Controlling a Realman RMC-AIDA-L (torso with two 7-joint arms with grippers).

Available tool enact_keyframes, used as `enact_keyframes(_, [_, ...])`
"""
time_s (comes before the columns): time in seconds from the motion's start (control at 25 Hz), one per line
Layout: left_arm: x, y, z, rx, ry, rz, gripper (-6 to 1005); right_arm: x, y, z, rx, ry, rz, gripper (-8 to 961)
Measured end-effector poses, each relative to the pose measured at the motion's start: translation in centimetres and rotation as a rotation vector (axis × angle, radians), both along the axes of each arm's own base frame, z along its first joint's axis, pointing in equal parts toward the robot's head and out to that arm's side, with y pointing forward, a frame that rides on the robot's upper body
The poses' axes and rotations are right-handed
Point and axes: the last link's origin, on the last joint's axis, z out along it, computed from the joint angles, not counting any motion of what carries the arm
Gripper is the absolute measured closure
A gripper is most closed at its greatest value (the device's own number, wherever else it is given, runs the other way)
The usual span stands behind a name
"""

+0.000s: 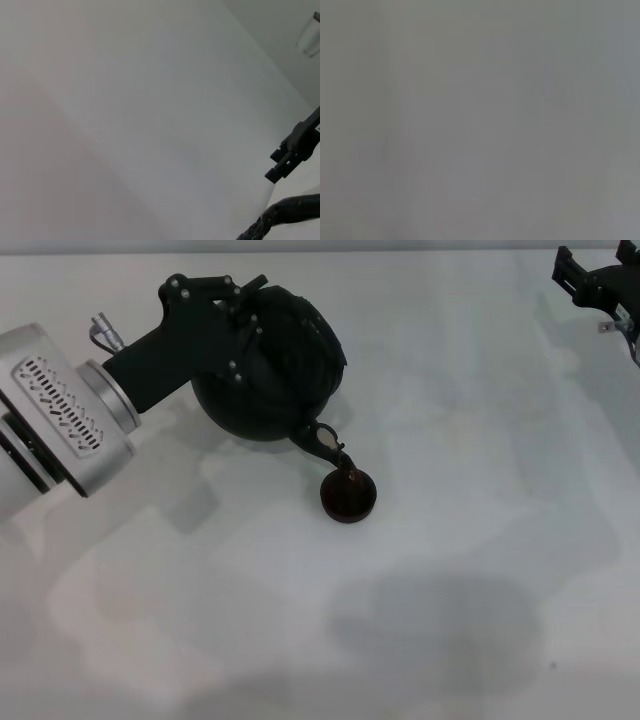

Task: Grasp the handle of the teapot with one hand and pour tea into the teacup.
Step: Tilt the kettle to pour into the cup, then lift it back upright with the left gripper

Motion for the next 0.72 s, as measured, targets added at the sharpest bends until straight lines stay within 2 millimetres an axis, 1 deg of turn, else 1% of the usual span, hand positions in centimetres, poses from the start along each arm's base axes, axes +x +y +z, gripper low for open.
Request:
enact_keyframes(0.36, [0.06, 0.06, 0.03, -0.001, 0.003, -0.004, 901, 0.18, -0.01, 0.20, 0.018, 0.015, -0.014, 114])
enact_keyframes(0.72, [-0.23, -0.32, -0.07, -0.007, 0.004, -0.001, 901, 0.23, -0.04, 0.24, 0.019, 0.015, -0.015, 115])
